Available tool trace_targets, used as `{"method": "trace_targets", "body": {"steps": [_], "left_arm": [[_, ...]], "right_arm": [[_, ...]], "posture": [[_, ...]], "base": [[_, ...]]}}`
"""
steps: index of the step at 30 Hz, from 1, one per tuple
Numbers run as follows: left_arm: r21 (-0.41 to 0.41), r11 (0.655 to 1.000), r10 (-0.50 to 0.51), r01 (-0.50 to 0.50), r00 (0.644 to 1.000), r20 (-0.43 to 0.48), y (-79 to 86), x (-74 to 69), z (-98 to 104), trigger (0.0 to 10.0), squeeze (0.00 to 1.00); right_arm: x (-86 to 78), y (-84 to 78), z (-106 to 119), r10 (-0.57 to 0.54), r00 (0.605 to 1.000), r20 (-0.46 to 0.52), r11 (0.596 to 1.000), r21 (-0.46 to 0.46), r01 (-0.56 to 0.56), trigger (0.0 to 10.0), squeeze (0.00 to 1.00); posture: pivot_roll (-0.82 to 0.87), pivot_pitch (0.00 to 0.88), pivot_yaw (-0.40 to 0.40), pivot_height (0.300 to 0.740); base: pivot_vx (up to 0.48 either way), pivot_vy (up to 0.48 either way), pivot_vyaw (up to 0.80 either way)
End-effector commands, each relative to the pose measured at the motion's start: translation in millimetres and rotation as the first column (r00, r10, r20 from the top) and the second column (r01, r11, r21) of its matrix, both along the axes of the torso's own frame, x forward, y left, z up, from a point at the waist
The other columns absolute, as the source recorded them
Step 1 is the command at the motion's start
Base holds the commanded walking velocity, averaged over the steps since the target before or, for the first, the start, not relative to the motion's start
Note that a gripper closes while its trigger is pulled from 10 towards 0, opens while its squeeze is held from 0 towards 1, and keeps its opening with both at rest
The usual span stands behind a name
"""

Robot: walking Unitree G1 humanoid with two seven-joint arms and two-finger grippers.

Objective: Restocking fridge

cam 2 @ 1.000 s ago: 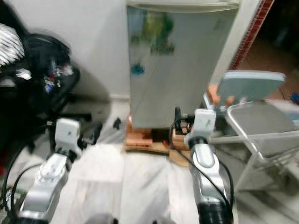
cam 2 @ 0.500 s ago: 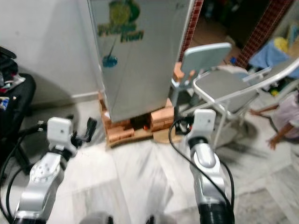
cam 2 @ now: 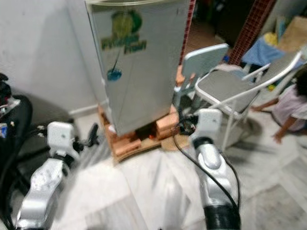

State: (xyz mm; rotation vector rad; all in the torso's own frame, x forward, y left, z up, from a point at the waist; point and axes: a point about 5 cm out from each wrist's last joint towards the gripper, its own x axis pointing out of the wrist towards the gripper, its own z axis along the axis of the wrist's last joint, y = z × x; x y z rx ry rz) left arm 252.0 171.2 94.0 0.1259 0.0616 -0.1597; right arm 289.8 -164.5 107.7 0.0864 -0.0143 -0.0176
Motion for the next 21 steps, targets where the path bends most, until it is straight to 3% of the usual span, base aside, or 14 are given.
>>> {"method": "trace_targets", "body": {"steps": [1, 6, 14, 21], "left_arm": [[0.028, 1.0, 0.01, -0.01, 1.0, -0.012, 4.7, 1.6, -1, 10.0, 0.0], [-0.004, 1.0, -0.011, 0.011, 1.0, -0.013, -0.2, 7.0, 3, 10.0, 0.0], [-0.014, 1.0, -0.011, 0.011, 1.0, -0.022, -3.7, 1.7, 0, 10.0, 0.0], [-0.013, 1.0, 0.005, -0.005, 1.0, -0.023, -1.3, -0.4, 0, 10.0, 0.0]], "right_arm": [[0.1, 8.1, 4, 0.009, 1.0, 0.023, 1.0, 0.012, -0.009, 10.0, 0.0], [-3.0, 10.2, 2, 0.013, 1.0, 0.017, 1.0, 0.015, -0.013, 10.0, 0.0], [3.0, 9.8, 2, 0.039, 0.999, 0.01, 0.999, 0.0, -0.039, 10.0, 0.0], [9.9, 13.7, 5, 0.06, 0.998, 0.014, 0.998, -0.005, -0.06, 10.0, 0.0]], "posture": [[0.09, 0.039, 0.009, 0.74], [0.09, 0.042, 0.003, 0.74], [0.11, 0.044, -0.041, 0.74], [0.12, 0.048, -0.06, 0.74]], "base": [[0.349, 0.33, 0.0], [0.057, 0.445, -0.18], [0.0, 0.48, -0.8], [0.0, 0.48, 0.0]]}}
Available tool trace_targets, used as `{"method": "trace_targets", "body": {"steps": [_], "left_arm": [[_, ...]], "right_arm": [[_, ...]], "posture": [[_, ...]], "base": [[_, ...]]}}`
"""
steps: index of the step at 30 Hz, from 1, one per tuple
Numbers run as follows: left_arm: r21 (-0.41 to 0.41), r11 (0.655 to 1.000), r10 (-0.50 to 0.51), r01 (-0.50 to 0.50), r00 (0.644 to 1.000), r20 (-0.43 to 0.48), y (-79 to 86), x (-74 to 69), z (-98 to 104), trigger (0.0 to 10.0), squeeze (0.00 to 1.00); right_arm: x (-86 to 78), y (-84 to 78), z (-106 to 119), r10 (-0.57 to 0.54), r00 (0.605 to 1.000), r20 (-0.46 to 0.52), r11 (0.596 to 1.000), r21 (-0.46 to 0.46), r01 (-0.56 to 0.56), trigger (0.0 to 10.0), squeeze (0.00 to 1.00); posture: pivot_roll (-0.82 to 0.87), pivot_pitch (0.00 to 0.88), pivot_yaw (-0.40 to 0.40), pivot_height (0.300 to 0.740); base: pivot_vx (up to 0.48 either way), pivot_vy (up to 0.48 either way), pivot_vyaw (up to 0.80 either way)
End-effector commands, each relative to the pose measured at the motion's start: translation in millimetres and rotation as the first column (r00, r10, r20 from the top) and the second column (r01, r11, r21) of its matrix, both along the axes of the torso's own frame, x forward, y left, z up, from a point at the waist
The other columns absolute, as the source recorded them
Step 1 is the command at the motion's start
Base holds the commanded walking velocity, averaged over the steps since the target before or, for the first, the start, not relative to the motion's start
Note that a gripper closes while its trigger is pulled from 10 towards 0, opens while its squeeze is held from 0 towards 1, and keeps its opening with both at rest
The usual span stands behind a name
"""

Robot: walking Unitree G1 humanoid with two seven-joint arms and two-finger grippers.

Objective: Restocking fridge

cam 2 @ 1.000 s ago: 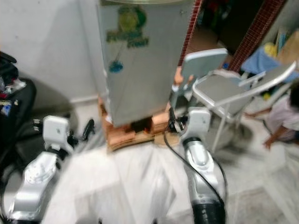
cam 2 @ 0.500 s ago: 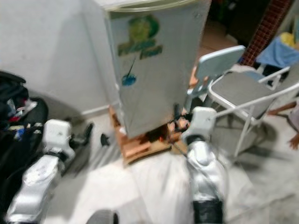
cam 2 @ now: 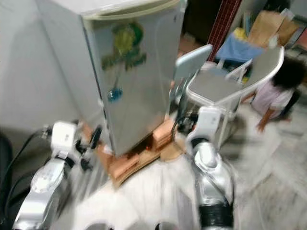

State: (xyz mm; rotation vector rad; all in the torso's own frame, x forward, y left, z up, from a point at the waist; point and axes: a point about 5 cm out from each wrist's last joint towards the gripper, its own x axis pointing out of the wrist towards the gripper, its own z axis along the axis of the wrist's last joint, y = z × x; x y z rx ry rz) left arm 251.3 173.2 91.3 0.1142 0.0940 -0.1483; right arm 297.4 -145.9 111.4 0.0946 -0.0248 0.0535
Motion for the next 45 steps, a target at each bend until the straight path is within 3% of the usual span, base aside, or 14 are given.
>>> {"method": "trace_targets", "body": {"steps": [1, 7, 15, 25, 45], "left_arm": [[-0.003, 1.0, -0.008, 0.008, 1.0, 0.01, -3.0, 0.2, 2.9, 10.0, 0.0], [0.006, 1.0, -0.016, 0.016, 1.0, 0.022, -5.1, -0.7, 2.3, 10.0, 0.0], [0.032, 0.999, 0.01, -0.011, 0.999, 0.045, -5.2, -0.3, 3.3, 10.0, 0.0], [-0.006, 1.0, -0.006, 0.006, 0.999, 0.051, -6.5, 0.7, 4.4, 10.0, 0.0], [0.038, 0.997, -0.072, 0.069, 0.993, 0.093, -12.8, 1.8, 8.4, 10.0, 0.0]], "right_arm": [[2.5, -3.9, 1.5, -0.006, 1.0, 0.0, 1.0, -0.013, 0.006, 10.0, 0.0], [1.7, -3.3, 0.6, 0.008, 1.0, -0.008, 0.999, -0.036, -0.009, 10.0, 0.0], [2.7, -4.1, -0.8, 0.0, 1.0, -0.018, 0.999, -0.052, -0.001, 10.0, 0.0], [2.2, -0.4, -3.6, 0.014, 0.999, -0.038, 0.998, -0.055, -0.016, 10.0, 0.0], [0.3, 0.9, -3.7, 0.005, 1.0, -0.024, 0.999, -0.046, -0.006, 10.0, 0.0]], "posture": [[0.12, 0.048, -0.062, 0.74], [0.12, 0.048, -0.075, 0.74], [0.11, 0.043, -0.079, 0.74], [0.12, 0.047, -0.083, 0.74], [0.11, 0.039, -0.051, 0.74]], "base": [[0.0, 0.48, 0.0], [0.092, 0.417, 0.0], [0.0, 0.0, 0.0], [0.0, 0.088, 0.0], [0.043, 0.391, -0.74]]}}
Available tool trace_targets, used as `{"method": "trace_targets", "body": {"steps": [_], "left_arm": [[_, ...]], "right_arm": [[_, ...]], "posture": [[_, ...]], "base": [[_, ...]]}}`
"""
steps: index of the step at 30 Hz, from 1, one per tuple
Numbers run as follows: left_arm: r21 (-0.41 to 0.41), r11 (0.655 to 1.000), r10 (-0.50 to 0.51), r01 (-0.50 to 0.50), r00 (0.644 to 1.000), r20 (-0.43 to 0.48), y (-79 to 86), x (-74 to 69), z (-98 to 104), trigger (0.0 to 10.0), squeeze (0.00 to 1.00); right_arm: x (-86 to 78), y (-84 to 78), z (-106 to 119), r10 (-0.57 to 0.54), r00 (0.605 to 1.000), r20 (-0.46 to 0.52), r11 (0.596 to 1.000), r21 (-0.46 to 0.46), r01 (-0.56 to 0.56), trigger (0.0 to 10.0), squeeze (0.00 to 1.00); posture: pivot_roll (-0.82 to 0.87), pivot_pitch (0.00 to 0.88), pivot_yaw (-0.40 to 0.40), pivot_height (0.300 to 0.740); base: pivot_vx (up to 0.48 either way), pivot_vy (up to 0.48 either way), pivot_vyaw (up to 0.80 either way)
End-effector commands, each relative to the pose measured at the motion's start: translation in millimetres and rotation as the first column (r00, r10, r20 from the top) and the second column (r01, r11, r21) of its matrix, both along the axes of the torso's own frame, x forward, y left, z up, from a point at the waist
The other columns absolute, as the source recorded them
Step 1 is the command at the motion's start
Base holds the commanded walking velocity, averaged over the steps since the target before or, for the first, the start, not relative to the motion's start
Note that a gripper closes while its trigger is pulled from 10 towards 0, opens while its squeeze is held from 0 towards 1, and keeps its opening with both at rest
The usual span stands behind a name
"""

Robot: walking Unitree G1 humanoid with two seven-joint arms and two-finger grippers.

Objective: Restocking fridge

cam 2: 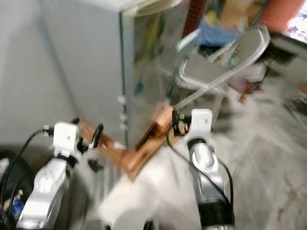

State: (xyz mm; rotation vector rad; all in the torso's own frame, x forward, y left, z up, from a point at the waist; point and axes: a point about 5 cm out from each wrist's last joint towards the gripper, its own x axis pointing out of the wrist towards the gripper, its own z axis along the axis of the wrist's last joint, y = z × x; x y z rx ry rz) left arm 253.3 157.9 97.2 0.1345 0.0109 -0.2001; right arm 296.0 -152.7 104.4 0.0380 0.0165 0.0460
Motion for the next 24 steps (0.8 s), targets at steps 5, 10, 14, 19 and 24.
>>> {"method": "trace_targets", "body": {"steps": [5, 10, 14, 19, 24], "left_arm": [[0.015, 1.0, -0.027, 0.027, 0.999, 0.031, 0.1, 4.2, 6, 10.0, 0.0], [0.007, 1.0, 0.0, -0.001, 0.998, 0.06, 0.5, 8.0, 10, 10.0, 0.0], [0.0, 0.998, 0.062, -0.062, 0.995, 0.077, 6.2, 5.7, 11, 10.0, 0.0], [0.016, 0.994, 0.109, -0.11, 0.99, 0.089, 14.0, 2.3, 9, 10.0, 0.0], [0.016, 0.994, 0.109, -0.11, 0.99, 0.089, 14.0, 2.3, 9, 10.0, 0.0]], "right_arm": [[2.9, 8.2, 4, -0.004, 1.0, 0.027, 1.0, 0.003, 0.004, 10.0, 0.0], [5.8, 12.0, 4, 0.0, 1.0, 0.028, 1.0, 0.004, 0.0, 10.0, 0.0], [5.7, 16.5, 5, 0.015, 0.999, 0.034, 1.0, -0.002, -0.015, 10.0, 0.0], [5.9, 17.9, 1, 0.02, 1.0, 0.023, 1.0, -0.021, -0.019, 10.0, 0.0], [5.9, 17.9, 1, 0.02, 1.0, 0.023, 1.0, -0.021, -0.019, 10.0, 0.0]], "posture": [[0.11, 0.026, -0.039, 0.74], [0.13, 0.007, -0.04, 0.74], [0.13, 0.0, -0.044, 0.74], [0.14, 0.0, -0.042, 0.74], [0.14, 0.0, -0.042, 0.74]], "base": [[0.0, 0.0, 0.0], [0.0, 0.0, 0.0], [0.0, 0.0, 0.0], [0.0, 0.0, 0.0], [0.0, 0.0, 0.0]]}}
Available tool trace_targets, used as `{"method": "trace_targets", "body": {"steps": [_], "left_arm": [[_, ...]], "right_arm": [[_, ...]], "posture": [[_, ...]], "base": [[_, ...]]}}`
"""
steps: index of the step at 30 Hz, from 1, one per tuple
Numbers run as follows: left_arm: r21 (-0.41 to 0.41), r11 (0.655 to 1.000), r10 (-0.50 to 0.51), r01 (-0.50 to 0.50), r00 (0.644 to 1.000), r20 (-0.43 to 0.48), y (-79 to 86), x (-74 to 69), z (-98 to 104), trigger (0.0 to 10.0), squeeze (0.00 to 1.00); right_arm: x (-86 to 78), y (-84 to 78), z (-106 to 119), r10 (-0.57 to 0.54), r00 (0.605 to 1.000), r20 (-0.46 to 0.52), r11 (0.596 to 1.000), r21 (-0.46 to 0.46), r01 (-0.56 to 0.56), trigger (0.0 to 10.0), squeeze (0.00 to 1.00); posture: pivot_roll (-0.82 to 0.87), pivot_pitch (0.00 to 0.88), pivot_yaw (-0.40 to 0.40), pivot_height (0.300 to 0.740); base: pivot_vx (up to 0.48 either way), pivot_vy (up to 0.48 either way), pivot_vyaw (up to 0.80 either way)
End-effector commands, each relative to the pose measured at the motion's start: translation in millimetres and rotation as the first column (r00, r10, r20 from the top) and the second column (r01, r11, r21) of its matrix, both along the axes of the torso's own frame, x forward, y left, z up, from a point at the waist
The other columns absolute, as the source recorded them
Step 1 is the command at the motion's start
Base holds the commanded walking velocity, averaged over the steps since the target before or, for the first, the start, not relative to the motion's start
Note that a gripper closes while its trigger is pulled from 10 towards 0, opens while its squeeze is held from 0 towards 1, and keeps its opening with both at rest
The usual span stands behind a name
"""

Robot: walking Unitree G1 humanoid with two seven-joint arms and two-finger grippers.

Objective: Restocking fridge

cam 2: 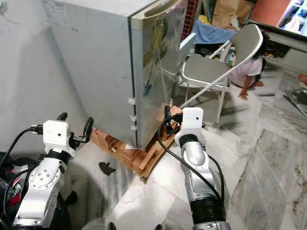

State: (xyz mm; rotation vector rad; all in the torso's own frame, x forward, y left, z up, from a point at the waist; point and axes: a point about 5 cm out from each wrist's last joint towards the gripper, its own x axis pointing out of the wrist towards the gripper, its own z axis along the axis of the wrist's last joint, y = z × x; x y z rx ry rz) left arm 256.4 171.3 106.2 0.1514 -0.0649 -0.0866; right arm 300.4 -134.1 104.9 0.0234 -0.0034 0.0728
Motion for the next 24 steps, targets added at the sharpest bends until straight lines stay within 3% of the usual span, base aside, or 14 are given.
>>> {"method": "trace_targets", "body": {"steps": [1, 24], "left_arm": [[0.011, 1.0, 0.003, -0.003, 1.0, 0.003, 0.6, -0.7, 0.3, 10.0, 0.0], [0.011, 1.0, 0.003, -0.003, 1.0, 0.003, 0.6, -0.7, 0.3, 10.0, 0.0]], "right_arm": [[1.5, -0.7, 0.6, -0.007, 1.0, 0.003, 1.0, -0.007, 0.007, 10.0, 0.0], [1.5, -0.7, 0.6, -0.007, 1.0, 0.003, 1.0, -0.007, 0.007, 10.0, 0.0]], "posture": [[0.14, 0.0, -0.042, 0.74], [0.14, 0.0, -0.042, 0.74]], "base": [[0.0, 0.0, 0.0], [0.0, 0.0, 0.0]]}}
